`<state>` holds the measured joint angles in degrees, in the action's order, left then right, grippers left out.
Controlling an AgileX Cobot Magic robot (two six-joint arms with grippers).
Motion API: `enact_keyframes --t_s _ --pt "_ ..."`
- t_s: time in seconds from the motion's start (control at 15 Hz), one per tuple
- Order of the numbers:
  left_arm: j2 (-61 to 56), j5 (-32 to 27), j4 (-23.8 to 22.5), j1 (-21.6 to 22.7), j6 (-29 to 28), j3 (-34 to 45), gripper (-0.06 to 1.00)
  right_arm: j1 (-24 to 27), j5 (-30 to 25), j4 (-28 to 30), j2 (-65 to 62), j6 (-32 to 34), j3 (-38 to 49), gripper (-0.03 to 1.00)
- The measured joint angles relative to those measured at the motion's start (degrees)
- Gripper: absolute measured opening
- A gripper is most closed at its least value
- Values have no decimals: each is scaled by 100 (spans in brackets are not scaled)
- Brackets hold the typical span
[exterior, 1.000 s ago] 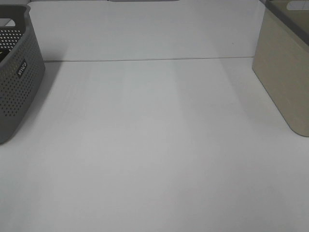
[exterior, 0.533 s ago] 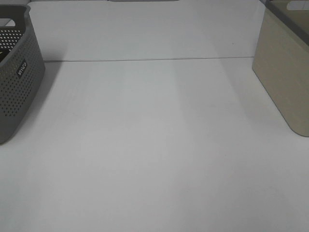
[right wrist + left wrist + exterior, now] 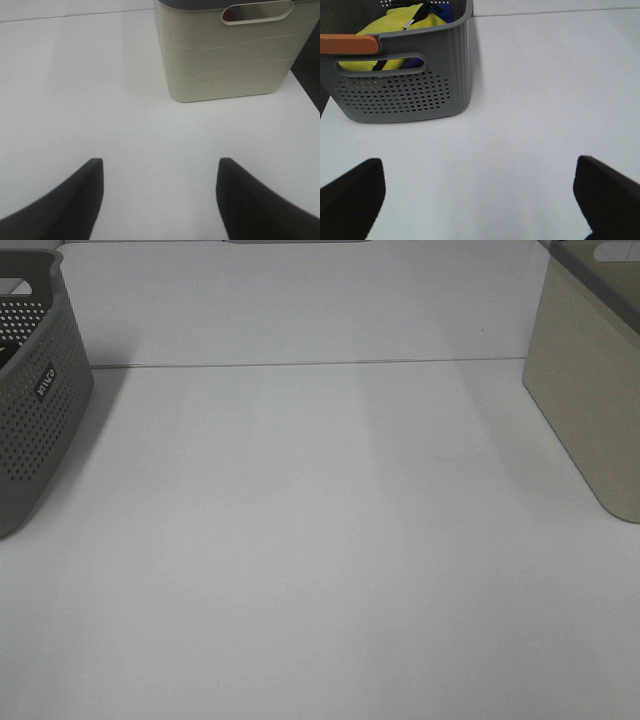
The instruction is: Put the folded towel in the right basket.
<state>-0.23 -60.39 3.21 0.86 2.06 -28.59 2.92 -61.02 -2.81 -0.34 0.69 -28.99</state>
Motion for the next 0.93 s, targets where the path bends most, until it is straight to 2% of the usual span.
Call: enact_keyframes --t_s 0.93 --pt "0 0 0 0 0 0 97 0 0 0 0 -120 0 62"
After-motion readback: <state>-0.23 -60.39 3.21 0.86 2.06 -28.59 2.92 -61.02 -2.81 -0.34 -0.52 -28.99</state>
